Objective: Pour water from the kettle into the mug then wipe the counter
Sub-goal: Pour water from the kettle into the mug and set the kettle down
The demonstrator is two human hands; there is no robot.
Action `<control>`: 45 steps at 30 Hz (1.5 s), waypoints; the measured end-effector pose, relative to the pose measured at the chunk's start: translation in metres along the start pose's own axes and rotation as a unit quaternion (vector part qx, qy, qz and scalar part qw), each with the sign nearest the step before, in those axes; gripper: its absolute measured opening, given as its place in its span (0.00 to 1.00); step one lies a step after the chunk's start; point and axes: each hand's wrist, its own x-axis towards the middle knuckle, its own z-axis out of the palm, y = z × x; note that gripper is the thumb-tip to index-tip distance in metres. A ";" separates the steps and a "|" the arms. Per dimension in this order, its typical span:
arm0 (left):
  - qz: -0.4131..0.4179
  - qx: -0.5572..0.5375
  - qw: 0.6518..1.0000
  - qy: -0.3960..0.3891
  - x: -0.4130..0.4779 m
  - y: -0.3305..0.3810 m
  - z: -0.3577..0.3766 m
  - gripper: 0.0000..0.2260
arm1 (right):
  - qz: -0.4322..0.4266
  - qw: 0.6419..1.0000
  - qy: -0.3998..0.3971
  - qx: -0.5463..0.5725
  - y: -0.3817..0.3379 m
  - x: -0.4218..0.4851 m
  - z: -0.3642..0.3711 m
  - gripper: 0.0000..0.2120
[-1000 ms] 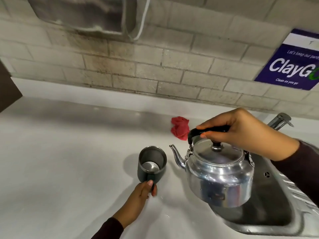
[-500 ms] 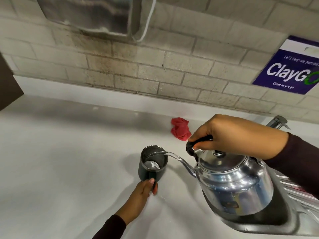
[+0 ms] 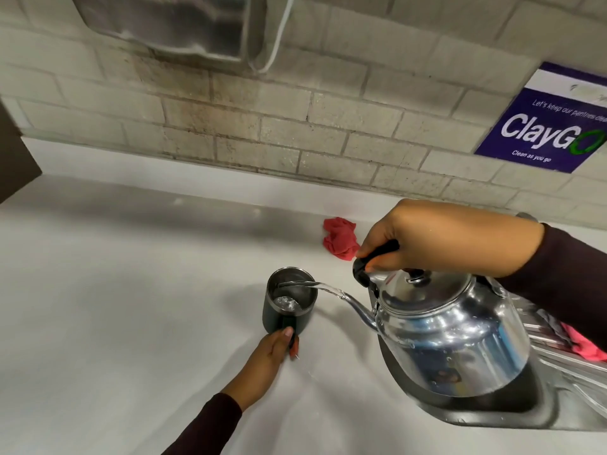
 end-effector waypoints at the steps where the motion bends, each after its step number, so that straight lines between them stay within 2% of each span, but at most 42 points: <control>1: 0.001 0.000 1.000 -0.001 0.000 -0.001 0.000 0.21 | 0.000 1.000 -0.002 0.007 -0.001 0.000 0.001 0.10; 12: 0.001 0.008 1.000 -0.005 0.001 0.000 -0.001 0.21 | -0.005 0.999 0.005 -0.047 -0.011 0.014 0.008 0.09; 32: -0.022 0.007 1.000 -0.002 -0.005 0.008 0.001 0.19 | -0.012 0.998 0.007 -0.053 -0.016 0.015 0.005 0.07; 40: -0.022 0.004 1.000 -0.006 -0.004 0.006 0.000 0.19 | -0.006 0.998 -0.002 -0.058 -0.019 0.013 -0.001 0.09; 45: -0.020 -0.003 1.000 -0.004 -0.004 0.007 0.000 0.19 | -0.007 0.998 0.018 -0.063 -0.023 0.009 -0.007 0.07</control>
